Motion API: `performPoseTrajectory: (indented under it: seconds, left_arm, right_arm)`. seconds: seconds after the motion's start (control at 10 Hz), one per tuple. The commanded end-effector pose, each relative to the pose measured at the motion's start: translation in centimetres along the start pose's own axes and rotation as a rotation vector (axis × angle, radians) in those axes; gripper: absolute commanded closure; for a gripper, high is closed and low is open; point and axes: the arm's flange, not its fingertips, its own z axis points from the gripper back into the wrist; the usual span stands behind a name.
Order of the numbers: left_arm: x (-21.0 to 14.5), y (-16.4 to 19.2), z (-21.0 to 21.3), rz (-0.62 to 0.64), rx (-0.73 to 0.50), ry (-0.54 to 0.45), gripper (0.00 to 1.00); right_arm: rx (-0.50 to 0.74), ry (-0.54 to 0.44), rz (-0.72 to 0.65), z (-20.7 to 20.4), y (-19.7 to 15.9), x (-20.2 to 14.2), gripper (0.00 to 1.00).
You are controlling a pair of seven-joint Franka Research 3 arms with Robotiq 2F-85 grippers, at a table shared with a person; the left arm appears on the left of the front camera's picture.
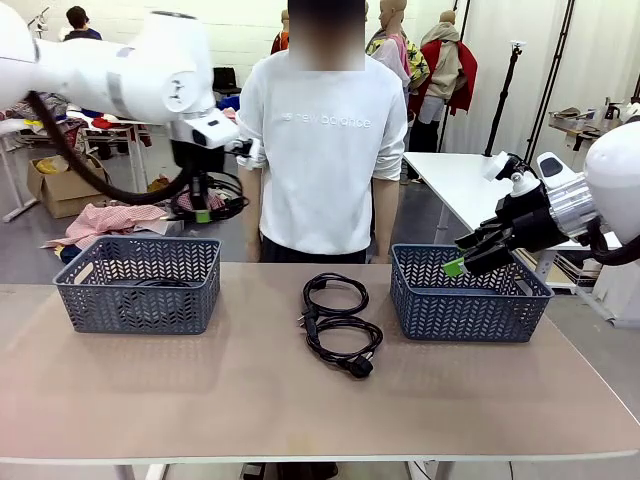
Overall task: Organize the cables according to human instructions.
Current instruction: Pick up a bundle of cables and place it in the basket indicated by the human.
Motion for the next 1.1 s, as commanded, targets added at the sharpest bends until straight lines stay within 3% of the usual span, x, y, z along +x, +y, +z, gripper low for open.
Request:
performPoseTrajectory:
  seconds: [0.0,0.4,1.0]
  left_arm:
    - [-4.2,-1.8,-1.6,0.046,-0.015,-0.033,1.0]
    - [-9.0,-0.8,-5.3,0.132,-0.021,-0.056,1.0]
    - [-10.7,1.8,-9.5,0.153,-0.025,-0.054,1.0]
  right_arm:
    - [0.018,-0.028,0.015,-0.2,-0.4,0.0,0.0]
    - [0.018,-0.028,0.015,-0.2,-0.4,0.0,0.0]
    - [0.018,-0.028,0.015,-0.2,-0.4,0.0,0.0]
